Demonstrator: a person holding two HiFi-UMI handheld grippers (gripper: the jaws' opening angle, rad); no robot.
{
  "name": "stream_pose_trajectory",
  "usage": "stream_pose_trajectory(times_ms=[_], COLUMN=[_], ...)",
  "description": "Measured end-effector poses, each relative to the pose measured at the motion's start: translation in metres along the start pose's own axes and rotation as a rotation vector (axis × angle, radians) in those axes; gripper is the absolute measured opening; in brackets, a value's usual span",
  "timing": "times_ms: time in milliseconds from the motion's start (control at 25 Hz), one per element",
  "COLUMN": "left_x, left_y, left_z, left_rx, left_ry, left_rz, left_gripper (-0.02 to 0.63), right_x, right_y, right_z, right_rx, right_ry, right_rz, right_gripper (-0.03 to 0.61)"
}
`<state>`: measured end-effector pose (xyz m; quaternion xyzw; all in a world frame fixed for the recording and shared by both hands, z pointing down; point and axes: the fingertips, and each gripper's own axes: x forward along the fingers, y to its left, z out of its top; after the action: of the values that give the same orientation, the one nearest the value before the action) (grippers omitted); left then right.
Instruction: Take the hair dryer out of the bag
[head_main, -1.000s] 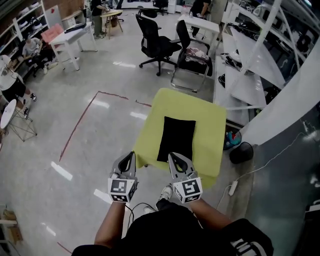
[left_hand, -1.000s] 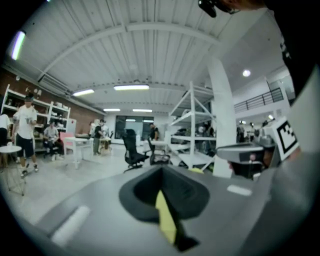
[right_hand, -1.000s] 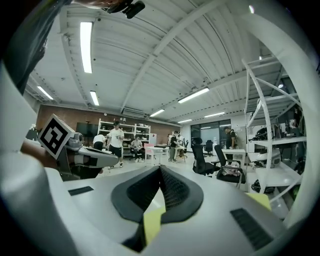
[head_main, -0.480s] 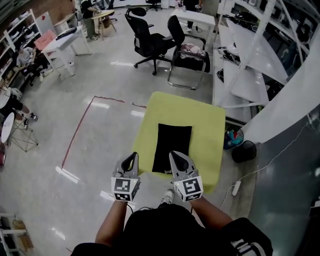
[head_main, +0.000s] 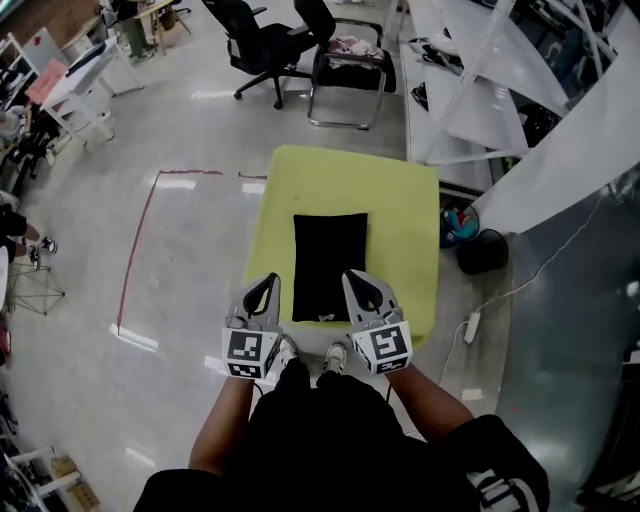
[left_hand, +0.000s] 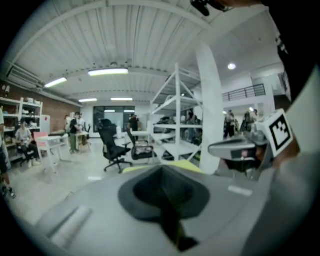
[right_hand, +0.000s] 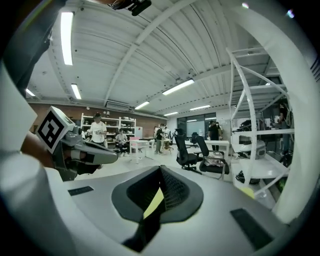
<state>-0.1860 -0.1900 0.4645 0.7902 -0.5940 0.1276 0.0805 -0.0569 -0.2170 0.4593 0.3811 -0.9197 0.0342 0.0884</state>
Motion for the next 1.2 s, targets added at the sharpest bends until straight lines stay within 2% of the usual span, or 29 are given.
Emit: stream_pose_trajectory(times_ms=[160, 360, 520, 800, 840, 1000, 1080, 1200], left_x=[0.016, 0.032, 0.036, 0.039, 0.038, 0.033, 0.033, 0.033], left_y=[-0.009, -0.024, -0.044, -0.073, -0.076, -0.088, -0.091, -0.093], left_z=[-0.023, -0.045, -0.074, -0.137, -0.146, -0.184, -0.201, -0.221], left_rx=[0.023, 0.069, 0.151, 0.286, 0.312, 0.409, 0.465, 0.566], left_ry=[0.047, 0.095, 0.141, 0.256, 0.269, 0.343, 0.382, 0.424], left_rz=[-0.067, -0.147, -0.261, -0.309, -0.321, -0.395, -0.413, -0.418], left_gripper=[0.006, 0.007, 0.006, 0.008, 0.016, 0.158, 0.188, 0.197], right_x=[0.0, -0.001, -0.003, -0.015, -0.017, -0.023, -0.024, -0.029], right_y=[-0.012, -0.02, -0.015, -0.01, -0.008, 0.0, 0.002, -0.001], right_z=[-0.023, -0.044, -0.067, -0.115, -0.121, -0.142, -0.149, -0.159], right_rx=[0.078, 0.114, 0.144, 0.196, 0.201, 0.209, 0.207, 0.214], right_ry=[0.058, 0.107, 0.146, 0.218, 0.23, 0.271, 0.288, 0.312], right_rz=[-0.065, -0.115, -0.145, -0.172, -0.173, -0.17, -0.163, -0.168], right_gripper=[0.006, 0.006, 0.006, 0.006, 0.006, 0.006, 0.006, 0.006])
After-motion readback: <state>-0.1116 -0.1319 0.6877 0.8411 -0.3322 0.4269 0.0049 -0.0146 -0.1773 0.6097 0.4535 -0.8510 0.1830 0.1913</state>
